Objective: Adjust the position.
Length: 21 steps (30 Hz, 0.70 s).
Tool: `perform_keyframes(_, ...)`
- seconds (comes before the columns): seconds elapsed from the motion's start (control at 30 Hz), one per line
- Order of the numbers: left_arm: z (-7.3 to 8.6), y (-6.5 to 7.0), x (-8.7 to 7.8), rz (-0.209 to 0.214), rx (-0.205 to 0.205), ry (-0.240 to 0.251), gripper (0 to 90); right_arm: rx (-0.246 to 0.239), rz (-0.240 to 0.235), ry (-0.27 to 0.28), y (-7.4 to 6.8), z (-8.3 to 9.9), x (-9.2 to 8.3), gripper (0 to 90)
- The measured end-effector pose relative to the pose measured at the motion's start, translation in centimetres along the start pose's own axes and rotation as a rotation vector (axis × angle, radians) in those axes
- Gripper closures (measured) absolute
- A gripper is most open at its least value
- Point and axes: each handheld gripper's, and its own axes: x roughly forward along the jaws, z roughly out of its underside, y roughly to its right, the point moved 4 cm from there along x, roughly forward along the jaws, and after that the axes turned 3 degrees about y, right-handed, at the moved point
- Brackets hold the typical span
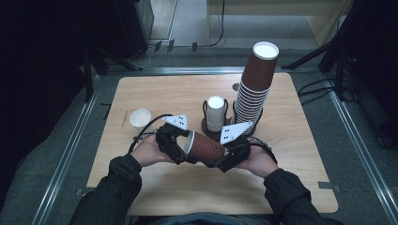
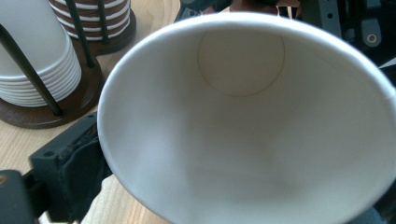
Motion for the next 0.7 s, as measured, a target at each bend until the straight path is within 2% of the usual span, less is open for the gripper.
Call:
perform_keyframes(0.23, 0.0, -0.1, 0.0, 0.010, -0.005, -0.010, 6.3, 0.002, -0.004, -0.006, 0.0, 0.1, 0.1, 21.1)
perform_keyframes(0.27, -0.1, -0.1, -0.1, 0.001, 0.006, -0.002, 6.6, 0.005, -0.003, -0.007, 0.0, 0.1, 0.1, 21.1)
perform_keyframes(0.47, -0.1, -0.1, -0.3, 0.006, 0.013, -0.006, 8.4, 0.013, -0.003, -0.009, 0.1, 0.0, 0.1, 20.7)
perform_keyframes(0.53, -0.1, 0.0, -0.4, 0.016, 0.011, -0.002, 8.7, 0.025, -0.005, -0.007, 0.0, -0.1, 0.2, 14.4)
perform_keyframes(0.6, -0.1, 0.0, -0.7, 0.021, 0.007, 0.000, 8.8, 0.055, -0.008, -0.012, 0.1, -0.1, 0.3, 13.6)
perform_keyframes(0.7, -0.1, -0.2, -1.3, 0.012, 0.007, -0.009, 8.8, 0.053, 0.002, -0.026, 0.3, 0.1, 0.4, 13.6)
